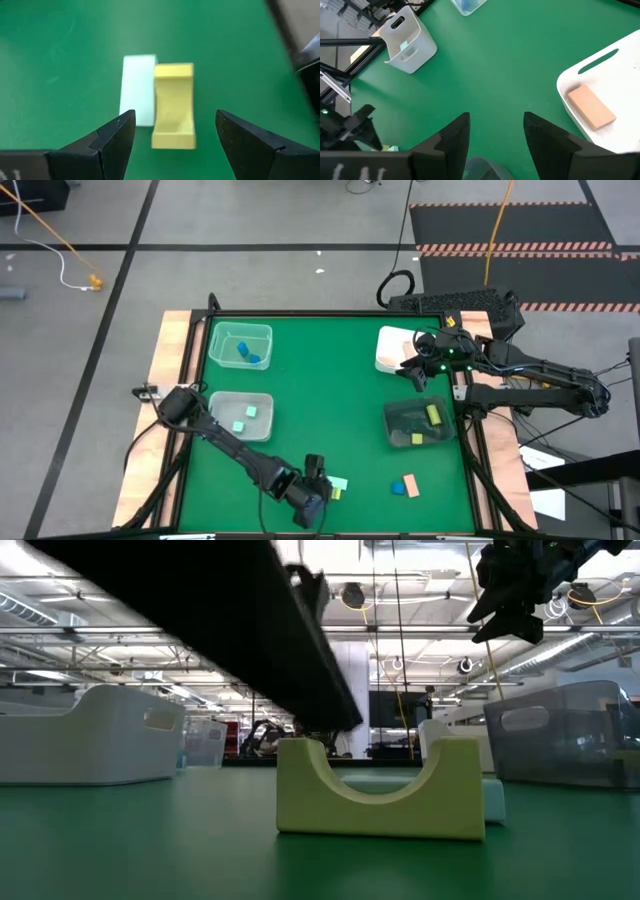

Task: Sort & place blocks by color
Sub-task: Put the green block into the black transparent bin

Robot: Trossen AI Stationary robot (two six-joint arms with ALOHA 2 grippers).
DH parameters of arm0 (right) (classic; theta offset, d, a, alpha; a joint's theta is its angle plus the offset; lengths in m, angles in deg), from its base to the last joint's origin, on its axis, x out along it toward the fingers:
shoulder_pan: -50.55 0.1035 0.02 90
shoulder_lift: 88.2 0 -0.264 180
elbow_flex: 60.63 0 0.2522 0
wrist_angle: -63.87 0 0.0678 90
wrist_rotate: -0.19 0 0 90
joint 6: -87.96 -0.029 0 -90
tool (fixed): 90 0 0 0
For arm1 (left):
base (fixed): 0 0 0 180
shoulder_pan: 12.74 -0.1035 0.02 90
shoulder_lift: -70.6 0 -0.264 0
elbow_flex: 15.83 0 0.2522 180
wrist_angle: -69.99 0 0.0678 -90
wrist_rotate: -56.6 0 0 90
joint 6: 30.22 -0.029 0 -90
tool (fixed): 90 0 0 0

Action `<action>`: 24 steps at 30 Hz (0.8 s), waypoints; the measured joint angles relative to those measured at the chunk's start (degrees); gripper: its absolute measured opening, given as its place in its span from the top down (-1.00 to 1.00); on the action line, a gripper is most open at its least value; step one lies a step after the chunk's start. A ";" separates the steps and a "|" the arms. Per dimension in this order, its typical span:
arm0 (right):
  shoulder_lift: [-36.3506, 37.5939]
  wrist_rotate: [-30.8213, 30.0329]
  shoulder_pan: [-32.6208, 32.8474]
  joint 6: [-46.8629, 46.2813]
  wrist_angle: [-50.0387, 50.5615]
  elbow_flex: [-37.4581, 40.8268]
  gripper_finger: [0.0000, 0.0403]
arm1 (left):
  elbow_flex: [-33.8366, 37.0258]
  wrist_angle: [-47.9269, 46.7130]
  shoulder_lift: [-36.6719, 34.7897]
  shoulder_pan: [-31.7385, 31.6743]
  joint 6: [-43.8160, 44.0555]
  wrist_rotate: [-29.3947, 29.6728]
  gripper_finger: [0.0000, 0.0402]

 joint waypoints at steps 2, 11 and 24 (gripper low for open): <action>0.00 0.00 0.00 0.00 0.00 0.00 0.12 | -0.02 0.27 1.22 -0.09 -0.07 -0.11 -0.36; 0.00 0.00 0.00 0.00 0.00 0.00 0.12 | 0.00 -1.33 3.04 0.28 4.38 0.77 -0.36; 0.00 0.00 0.00 0.00 0.02 0.00 0.12 | 0.00 0.88 3.00 1.39 6.65 0.13 0.17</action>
